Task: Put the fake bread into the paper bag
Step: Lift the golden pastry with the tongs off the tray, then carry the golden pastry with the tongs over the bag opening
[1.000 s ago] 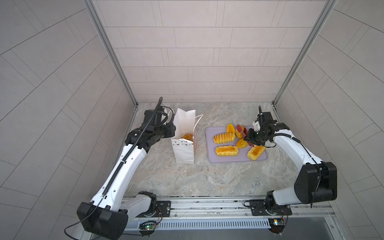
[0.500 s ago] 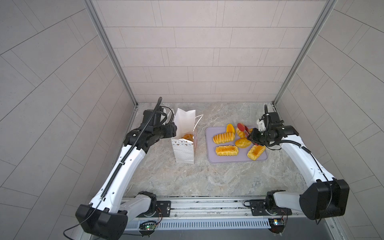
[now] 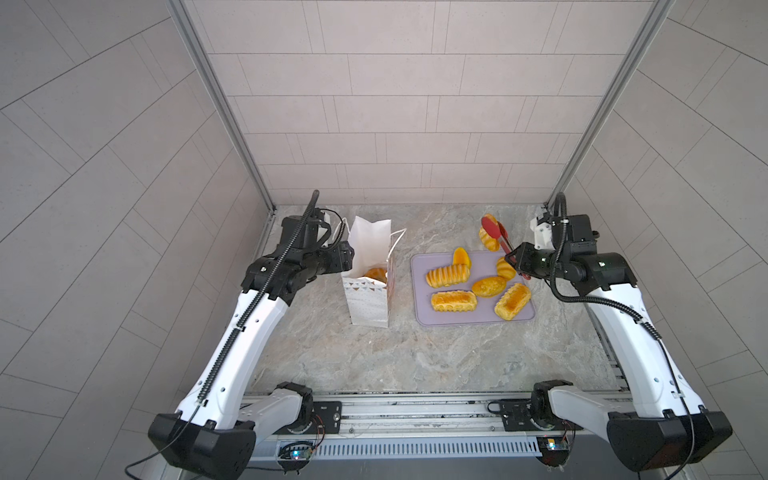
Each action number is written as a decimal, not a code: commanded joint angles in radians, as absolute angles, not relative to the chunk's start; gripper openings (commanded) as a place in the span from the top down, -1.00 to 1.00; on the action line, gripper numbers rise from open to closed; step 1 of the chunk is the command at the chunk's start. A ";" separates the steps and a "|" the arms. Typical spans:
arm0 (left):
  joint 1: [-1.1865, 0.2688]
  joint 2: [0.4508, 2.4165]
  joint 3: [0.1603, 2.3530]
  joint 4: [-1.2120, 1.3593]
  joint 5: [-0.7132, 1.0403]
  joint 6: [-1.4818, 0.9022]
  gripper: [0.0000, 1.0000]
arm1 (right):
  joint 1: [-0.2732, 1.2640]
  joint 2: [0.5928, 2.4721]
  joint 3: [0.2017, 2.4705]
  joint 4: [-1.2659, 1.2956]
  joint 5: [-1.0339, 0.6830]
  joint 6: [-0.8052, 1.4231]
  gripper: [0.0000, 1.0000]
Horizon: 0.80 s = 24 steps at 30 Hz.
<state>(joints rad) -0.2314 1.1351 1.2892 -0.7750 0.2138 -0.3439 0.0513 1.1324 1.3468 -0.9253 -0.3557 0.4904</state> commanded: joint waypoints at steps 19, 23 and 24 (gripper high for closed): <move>-0.163 1.124 1.276 -0.775 0.307 -0.383 -0.07 | 0.598 1.299 1.898 -0.925 -0.256 0.468 0.46; -0.160 1.117 1.253 -0.760 0.318 -0.397 0.00 | 0.684 1.352 1.949 -0.924 -0.218 0.463 0.46; -0.160 1.115 1.249 -0.759 0.319 -0.399 0.01 | 0.699 1.363 1.956 -0.919 -0.208 0.463 0.46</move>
